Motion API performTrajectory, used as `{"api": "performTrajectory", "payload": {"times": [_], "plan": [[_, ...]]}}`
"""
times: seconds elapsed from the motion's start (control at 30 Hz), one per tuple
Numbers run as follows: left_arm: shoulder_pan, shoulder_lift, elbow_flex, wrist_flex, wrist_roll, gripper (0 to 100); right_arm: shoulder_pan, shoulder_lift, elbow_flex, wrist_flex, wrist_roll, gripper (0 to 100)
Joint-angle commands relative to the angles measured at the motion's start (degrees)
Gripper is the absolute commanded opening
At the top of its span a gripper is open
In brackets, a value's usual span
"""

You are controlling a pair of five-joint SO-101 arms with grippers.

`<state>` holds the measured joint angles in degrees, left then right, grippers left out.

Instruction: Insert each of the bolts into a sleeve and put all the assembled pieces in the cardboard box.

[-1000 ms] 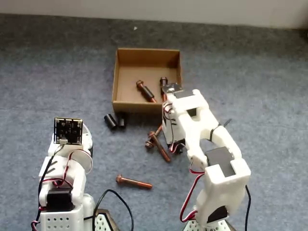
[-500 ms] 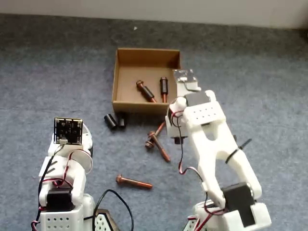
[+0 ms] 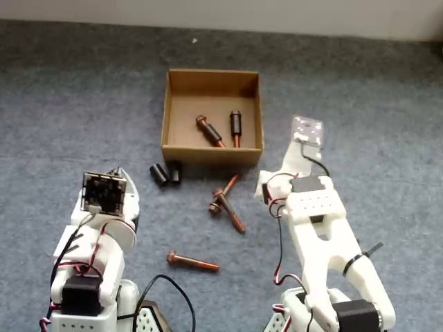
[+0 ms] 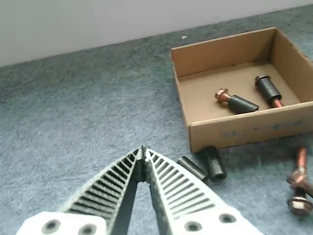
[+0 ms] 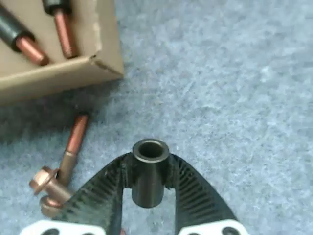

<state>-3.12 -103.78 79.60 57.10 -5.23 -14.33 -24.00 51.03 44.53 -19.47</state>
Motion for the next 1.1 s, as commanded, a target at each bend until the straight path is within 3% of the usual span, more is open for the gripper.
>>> {"api": "performTrajectory", "payload": {"times": [0.0,0.37,0.6,1.07], "plan": [[7.8,1.6,-8.3,4.6,-1.9,4,3.6,-2.9,-0.4,-4.4,-2.7,0.5],[22.3,41.4,-27.8,5.0,-1.4,7,12.1,-2.9,-0.4,-9.0,-4.4,0.5],[26.1,61.5,-37.8,5.0,15.1,18,12.7,-2.9,-0.5,-9.0,-4.4,0.5],[33.6,86.4,-46.5,3.0,42.0,19,14.8,-2.9,-0.8,-9.0,-4.4,0.5]]}}
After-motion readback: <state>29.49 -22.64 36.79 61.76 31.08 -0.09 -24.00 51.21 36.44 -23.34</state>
